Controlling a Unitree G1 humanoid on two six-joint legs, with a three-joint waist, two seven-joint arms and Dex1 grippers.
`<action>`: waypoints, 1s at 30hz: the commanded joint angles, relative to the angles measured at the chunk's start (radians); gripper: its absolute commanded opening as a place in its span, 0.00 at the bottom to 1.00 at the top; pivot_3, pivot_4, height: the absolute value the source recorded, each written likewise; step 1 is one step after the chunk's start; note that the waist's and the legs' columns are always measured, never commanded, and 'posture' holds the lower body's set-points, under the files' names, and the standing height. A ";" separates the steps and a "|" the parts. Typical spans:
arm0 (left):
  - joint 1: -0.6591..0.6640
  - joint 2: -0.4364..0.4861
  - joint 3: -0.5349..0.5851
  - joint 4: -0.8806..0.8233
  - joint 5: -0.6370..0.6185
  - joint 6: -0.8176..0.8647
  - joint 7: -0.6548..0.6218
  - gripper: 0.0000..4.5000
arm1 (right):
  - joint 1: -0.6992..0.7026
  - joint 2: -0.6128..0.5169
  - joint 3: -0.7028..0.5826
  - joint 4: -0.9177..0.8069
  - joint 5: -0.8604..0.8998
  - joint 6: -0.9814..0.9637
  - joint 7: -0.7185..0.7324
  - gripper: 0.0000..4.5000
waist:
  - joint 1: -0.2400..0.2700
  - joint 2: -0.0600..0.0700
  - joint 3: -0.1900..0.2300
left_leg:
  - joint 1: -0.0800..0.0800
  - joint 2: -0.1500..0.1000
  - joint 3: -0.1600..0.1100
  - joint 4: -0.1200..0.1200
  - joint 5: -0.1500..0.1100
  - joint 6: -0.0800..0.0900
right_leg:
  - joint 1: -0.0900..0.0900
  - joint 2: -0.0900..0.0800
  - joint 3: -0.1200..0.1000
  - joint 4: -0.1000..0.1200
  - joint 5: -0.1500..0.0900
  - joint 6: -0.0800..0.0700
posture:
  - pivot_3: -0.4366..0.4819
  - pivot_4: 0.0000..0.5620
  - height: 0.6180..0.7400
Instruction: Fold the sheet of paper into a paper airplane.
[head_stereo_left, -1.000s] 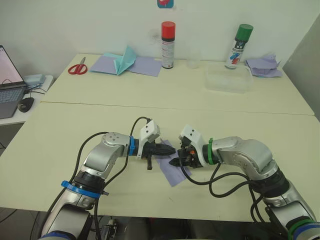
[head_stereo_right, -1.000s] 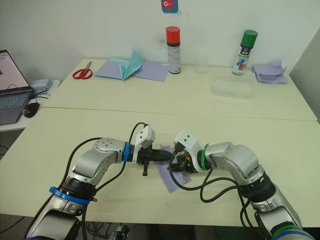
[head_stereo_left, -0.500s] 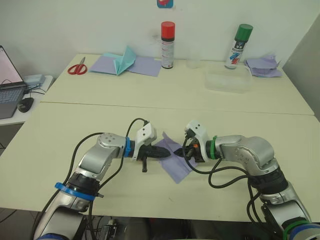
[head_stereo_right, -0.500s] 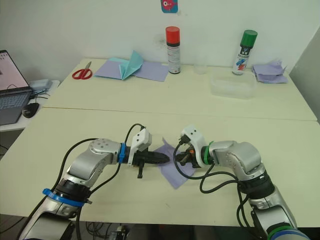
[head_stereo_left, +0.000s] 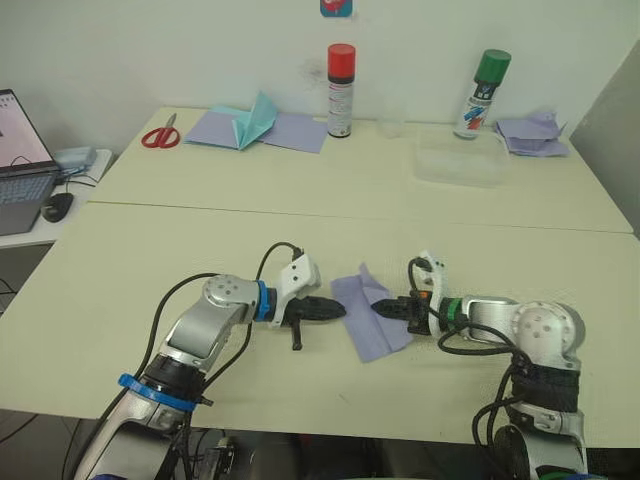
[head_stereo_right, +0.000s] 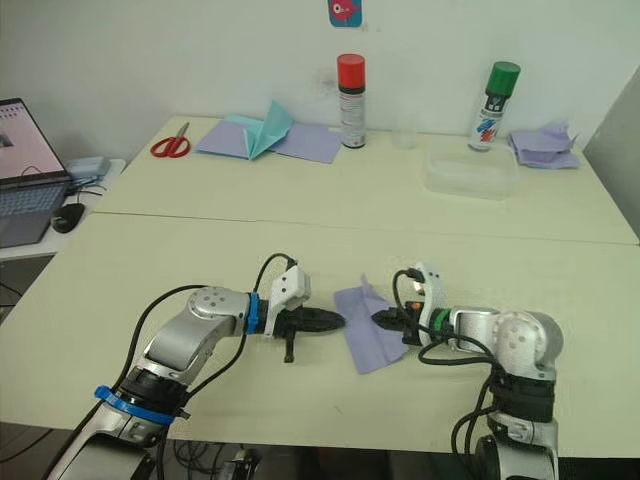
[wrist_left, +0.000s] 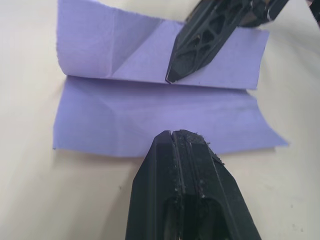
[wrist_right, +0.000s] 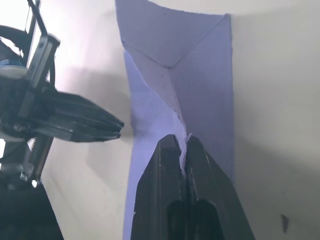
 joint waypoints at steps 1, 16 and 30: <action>-0.028 -0.012 0.011 -0.053 -0.012 0.012 0.016 0.00 | 0.012 0.090 -0.111 -0.013 0.228 0.008 -0.242 0.01 | -0.002 0.000 0.000 | 0.000 0.000 -0.001 0.000 0.000 0.000 | 0.000 0.000 0.000 0.000 0.000 0.000 | 0.48 0.27 1.00; -0.010 -0.040 -0.073 0.008 0.100 -0.058 0.078 0.00 | 0.210 0.005 0.213 -0.123 1.044 -0.612 -1.082 0.01 | -0.023 0.000 0.000 | -0.009 -0.003 -0.016 0.000 0.000 0.000 | 0.001 0.004 0.005 -0.001 -0.005 0.009 | 0.48 0.27 1.00; 0.014 0.016 -0.168 0.086 0.242 -0.123 0.064 0.00 | 0.167 -0.312 0.330 -0.066 1.044 -0.553 -0.872 0.01 | -0.022 0.001 -0.002 | -0.012 -0.003 -0.020 0.002 0.001 0.001 | 0.003 0.005 0.006 -0.001 -0.006 0.011 | 0.48 0.27 1.00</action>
